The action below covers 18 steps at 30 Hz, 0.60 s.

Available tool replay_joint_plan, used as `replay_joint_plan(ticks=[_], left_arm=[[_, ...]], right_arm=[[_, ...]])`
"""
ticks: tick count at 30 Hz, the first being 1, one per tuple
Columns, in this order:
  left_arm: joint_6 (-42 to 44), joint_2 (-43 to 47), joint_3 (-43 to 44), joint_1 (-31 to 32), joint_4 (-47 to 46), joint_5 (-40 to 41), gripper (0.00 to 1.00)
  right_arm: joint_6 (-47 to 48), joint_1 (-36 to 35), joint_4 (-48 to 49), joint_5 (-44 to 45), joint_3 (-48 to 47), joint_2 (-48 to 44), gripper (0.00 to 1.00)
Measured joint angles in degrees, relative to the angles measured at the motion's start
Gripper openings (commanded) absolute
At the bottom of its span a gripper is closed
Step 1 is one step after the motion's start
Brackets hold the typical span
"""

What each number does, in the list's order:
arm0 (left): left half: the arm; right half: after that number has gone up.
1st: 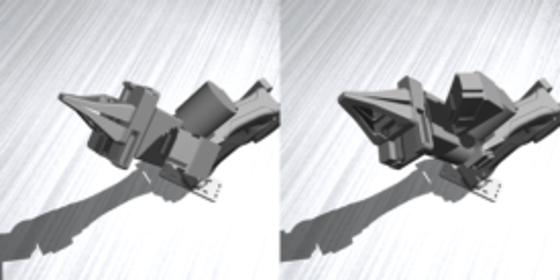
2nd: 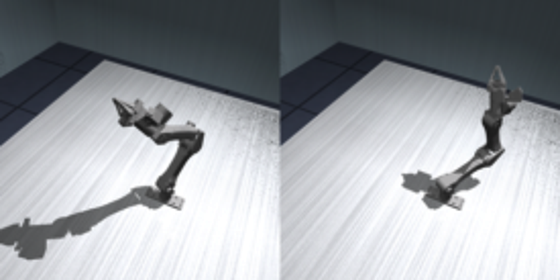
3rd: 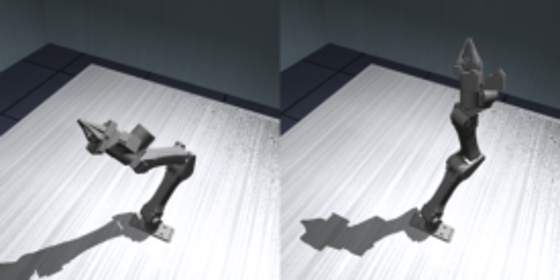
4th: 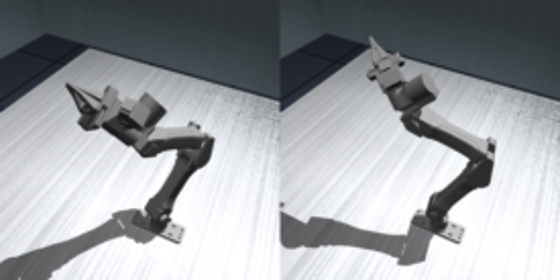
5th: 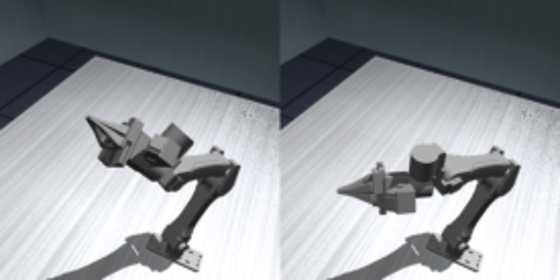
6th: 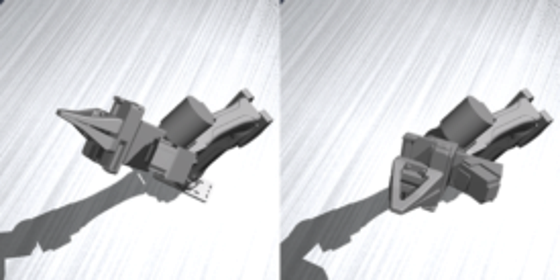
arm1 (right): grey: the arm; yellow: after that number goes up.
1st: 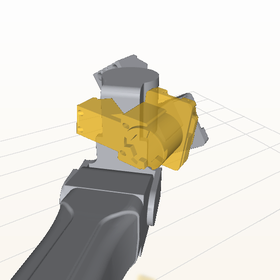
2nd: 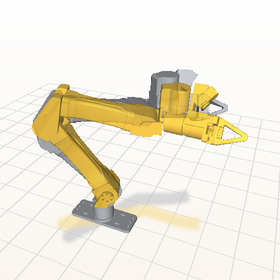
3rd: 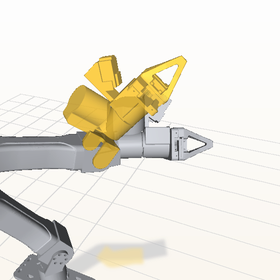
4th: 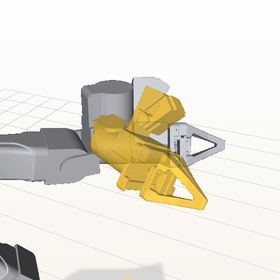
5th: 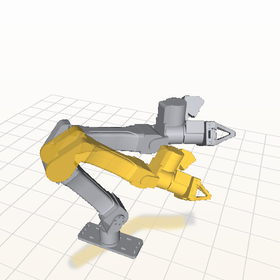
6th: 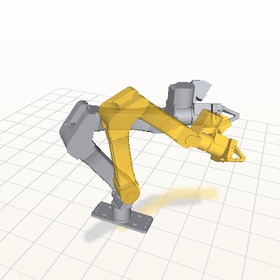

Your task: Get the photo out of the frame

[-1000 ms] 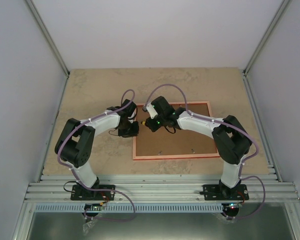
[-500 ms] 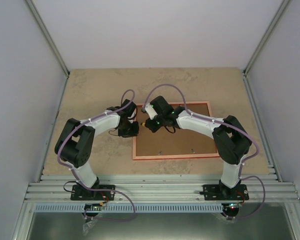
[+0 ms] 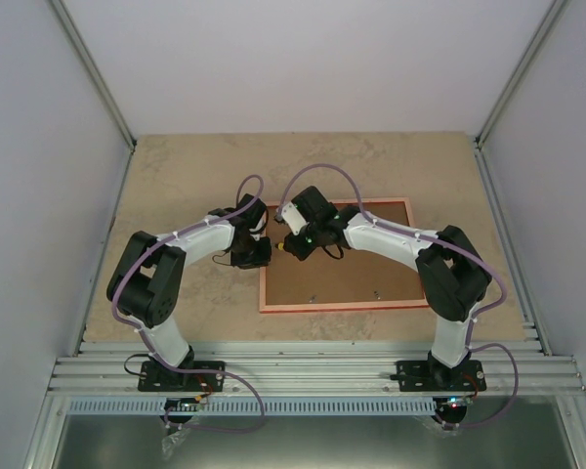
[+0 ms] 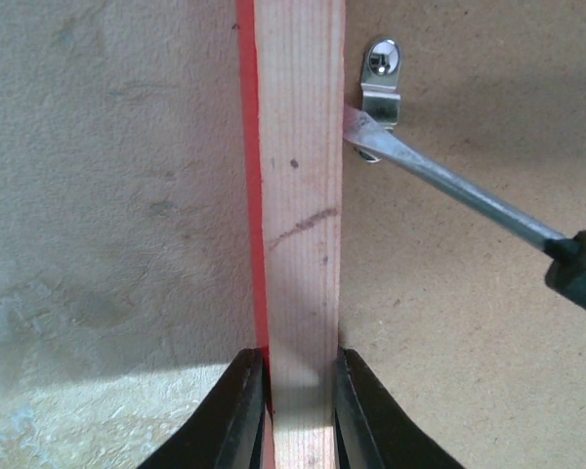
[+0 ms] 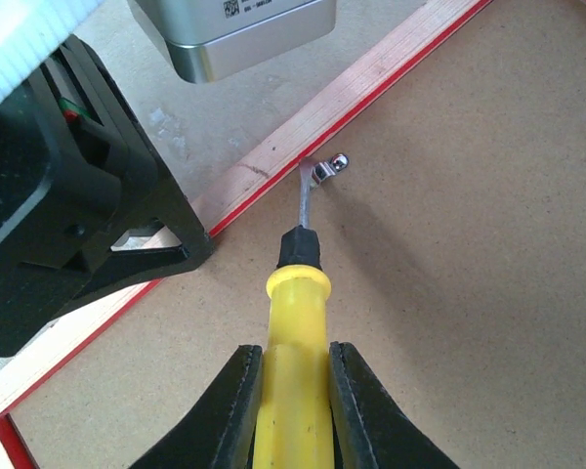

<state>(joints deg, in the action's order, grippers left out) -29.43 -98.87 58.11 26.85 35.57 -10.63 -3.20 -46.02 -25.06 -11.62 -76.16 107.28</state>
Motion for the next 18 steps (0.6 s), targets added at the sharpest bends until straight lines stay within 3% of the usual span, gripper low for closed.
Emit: replay_joint_plan(ticks=[18], left_arm=[[0.00,0.17,-0.31,0.00,-0.39,0.00,0.15]], right_arm=[[-1.11,-0.07,-0.46,3.50,1.57,-1.70,0.00]])
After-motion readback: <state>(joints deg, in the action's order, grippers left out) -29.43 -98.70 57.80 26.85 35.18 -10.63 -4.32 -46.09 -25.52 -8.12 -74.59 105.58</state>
